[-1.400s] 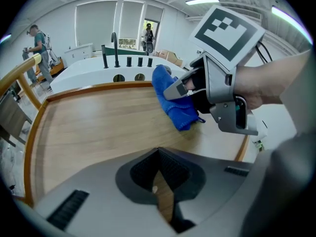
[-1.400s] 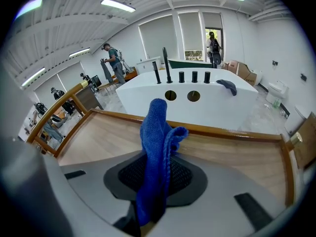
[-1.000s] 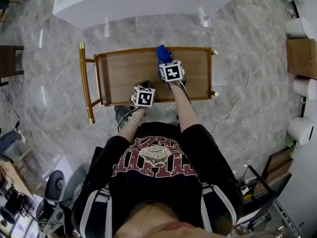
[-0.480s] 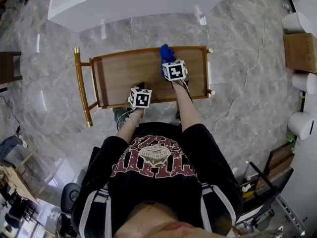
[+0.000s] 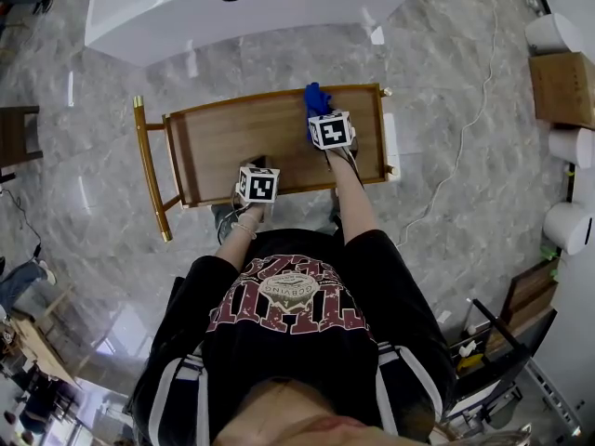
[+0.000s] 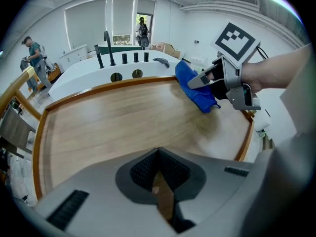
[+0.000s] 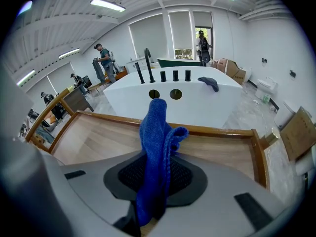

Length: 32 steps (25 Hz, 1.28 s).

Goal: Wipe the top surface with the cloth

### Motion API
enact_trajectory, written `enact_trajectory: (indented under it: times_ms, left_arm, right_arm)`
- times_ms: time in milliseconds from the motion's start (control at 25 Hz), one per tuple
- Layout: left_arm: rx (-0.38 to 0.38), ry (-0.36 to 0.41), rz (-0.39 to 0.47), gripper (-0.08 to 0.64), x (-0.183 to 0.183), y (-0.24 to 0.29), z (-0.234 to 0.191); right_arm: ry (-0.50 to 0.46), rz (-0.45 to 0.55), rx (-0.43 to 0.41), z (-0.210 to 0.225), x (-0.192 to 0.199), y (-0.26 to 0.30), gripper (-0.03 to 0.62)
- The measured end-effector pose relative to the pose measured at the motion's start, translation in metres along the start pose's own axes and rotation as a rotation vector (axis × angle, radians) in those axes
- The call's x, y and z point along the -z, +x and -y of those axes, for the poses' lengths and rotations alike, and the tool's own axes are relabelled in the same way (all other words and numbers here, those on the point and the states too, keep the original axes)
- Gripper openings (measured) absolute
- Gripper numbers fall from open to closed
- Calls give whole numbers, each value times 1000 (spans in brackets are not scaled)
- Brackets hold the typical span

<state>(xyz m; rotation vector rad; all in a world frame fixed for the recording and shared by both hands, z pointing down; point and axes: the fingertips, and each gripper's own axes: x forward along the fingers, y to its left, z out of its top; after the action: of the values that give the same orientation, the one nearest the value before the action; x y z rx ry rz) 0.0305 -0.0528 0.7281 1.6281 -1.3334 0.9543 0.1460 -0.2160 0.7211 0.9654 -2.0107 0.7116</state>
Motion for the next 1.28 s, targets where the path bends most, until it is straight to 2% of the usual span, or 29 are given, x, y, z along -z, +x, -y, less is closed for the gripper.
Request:
enact_trajectory:
  times_ms: [1280]
  left_arm:
    - [18,-2,0,49,-3,2,-1]
  right_arm:
    - [-37,-23,99,80,7,-18,89]
